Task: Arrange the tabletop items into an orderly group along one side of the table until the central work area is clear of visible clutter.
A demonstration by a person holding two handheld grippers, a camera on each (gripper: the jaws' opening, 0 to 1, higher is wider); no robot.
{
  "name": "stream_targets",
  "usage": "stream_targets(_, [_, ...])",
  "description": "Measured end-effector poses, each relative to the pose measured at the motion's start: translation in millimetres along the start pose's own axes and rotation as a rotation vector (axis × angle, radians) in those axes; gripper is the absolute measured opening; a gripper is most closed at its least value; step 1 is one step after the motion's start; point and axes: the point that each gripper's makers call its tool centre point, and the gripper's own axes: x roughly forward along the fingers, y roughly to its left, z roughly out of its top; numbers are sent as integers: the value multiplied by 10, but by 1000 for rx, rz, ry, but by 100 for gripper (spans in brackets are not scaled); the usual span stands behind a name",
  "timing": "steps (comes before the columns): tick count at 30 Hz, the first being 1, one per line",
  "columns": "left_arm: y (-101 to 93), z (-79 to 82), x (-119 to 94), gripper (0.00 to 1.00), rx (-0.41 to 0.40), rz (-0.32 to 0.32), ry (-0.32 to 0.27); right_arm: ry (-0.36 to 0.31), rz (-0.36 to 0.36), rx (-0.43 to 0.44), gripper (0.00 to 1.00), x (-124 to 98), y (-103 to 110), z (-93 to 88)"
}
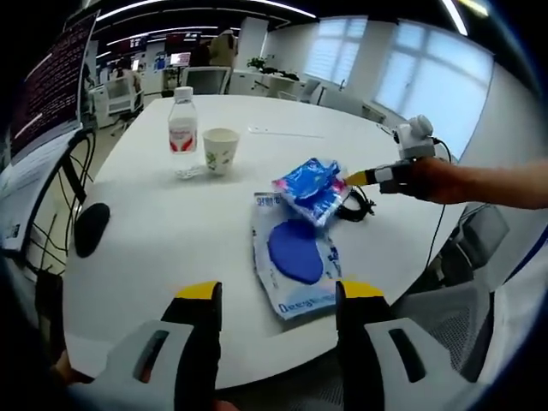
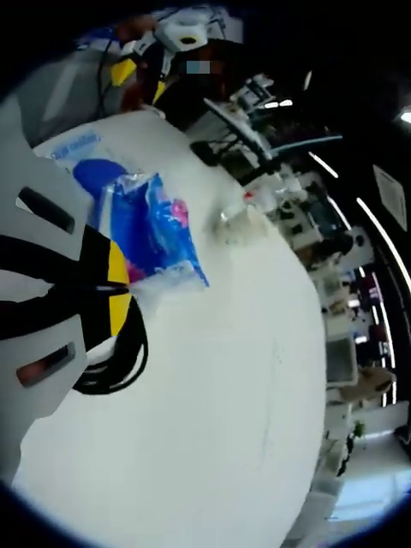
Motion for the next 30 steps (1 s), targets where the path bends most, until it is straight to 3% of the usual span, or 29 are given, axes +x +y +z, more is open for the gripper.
stream_targets(17, [-106, -172, 91, 53, -1, -5, 52, -96, -177, 207, 0, -296, -961, 129])
stream_targets(27, [-172, -205, 117, 53, 2, -4, 67, -112, -222, 267, 0, -294, -1304, 219])
stream_targets(30, [-212, -211, 129, 53, 3, -7, 72, -119, -230, 278, 0, -315, -1292, 255])
